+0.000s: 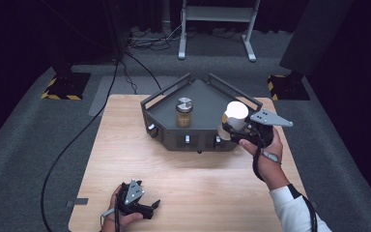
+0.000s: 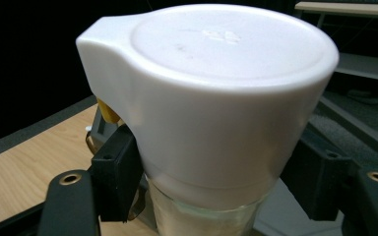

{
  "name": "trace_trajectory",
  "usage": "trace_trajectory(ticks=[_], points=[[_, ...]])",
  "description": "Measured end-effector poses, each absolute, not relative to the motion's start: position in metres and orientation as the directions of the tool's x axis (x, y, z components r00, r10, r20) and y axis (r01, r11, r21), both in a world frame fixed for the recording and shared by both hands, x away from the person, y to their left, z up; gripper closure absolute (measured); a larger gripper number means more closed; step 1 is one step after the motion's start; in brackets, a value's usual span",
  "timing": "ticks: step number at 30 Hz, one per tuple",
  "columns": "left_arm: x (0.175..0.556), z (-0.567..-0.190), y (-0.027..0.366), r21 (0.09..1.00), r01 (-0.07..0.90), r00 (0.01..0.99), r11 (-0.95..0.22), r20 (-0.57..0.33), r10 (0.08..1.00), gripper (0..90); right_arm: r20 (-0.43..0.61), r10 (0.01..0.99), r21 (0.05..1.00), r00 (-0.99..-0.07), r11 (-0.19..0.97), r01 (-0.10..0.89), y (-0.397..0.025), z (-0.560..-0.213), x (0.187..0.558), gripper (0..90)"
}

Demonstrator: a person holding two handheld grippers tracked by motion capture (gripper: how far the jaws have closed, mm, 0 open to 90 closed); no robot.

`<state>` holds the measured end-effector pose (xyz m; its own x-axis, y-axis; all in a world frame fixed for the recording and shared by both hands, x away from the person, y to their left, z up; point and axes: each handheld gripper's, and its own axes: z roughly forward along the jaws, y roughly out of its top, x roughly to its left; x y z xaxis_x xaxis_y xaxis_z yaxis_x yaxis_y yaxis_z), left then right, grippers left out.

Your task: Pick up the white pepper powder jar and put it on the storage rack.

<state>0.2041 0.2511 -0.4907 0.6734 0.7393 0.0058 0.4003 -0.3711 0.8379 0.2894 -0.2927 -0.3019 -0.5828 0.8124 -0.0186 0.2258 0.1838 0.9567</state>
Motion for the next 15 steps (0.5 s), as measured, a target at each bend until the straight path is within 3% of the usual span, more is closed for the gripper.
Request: trace_trajectory(ticks=[15], points=[[0.204,-0.491,0.251,0.838,0.4,0.673,-0.372,0.007,0.739,0.6,-0.005,0.824,0.954,-0.567,0.174,0.244,-0.276,-0.295,0.318,31.4]])
